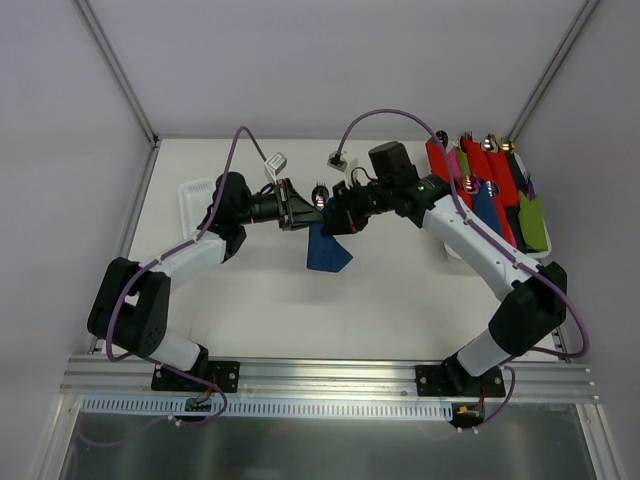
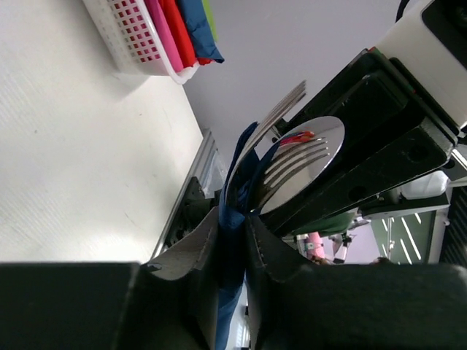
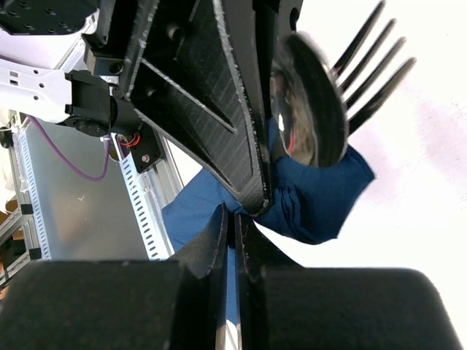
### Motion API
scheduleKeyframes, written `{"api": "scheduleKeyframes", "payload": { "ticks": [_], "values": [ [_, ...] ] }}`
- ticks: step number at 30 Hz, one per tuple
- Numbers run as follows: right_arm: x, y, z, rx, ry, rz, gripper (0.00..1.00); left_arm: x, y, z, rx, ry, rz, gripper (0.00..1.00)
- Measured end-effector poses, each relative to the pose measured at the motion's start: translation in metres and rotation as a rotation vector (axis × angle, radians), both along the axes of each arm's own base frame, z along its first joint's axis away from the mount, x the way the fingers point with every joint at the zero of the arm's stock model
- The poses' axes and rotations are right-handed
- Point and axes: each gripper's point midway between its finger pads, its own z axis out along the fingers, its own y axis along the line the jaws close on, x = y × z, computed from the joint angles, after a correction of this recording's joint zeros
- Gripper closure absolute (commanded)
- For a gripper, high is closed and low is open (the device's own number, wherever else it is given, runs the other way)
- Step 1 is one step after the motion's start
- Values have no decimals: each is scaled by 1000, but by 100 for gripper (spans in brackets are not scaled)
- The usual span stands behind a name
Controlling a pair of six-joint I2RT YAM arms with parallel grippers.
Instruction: Place the utensils on the paper napkin and roll it up
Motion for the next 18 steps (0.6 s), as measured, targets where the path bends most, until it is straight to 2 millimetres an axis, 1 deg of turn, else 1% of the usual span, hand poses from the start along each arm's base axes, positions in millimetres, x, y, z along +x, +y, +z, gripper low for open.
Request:
{"api": "scheduleKeyframes", "payload": {
  "ticks": [1,3,5,6,7,8,10,11,14,16,18],
  "values": [
    [0,0,1,1,-2,0,100,0,0,2,-8,-1,-5,95],
    [1,0,2,4,-5,-1,100,-1,-1,4,-19,-6,-14,100],
    [1,0,4,5,-8,-3,100,-1,-1,6,-27,-9,-16,100],
    [2,0,5,7,-11,-5,98,-1,-1,7,-31,-11,-16,100],
    [2,-1,6,8,-12,-7,93,-1,-1,8,-34,-15,-15,100],
    [4,-2,8,10,-12,-12,82,2,1,9,-39,-18,-8,100],
    [7,-3,13,25,-6,-22,70,6,4,12,-48,-20,12,100],
    [11,-4,19,38,-6,-33,61,10,7,13,-54,-20,26,100],
    [33,-18,40,91,-17,-92,51,25,21,20,-80,-18,90,100],
    [47,-29,51,120,-24,-132,47,36,30,30,-110,-37,138,100],
    [60,-40,60,149,-18,-172,40,49,36,44,-145,-67,183,100]
  ]
}}
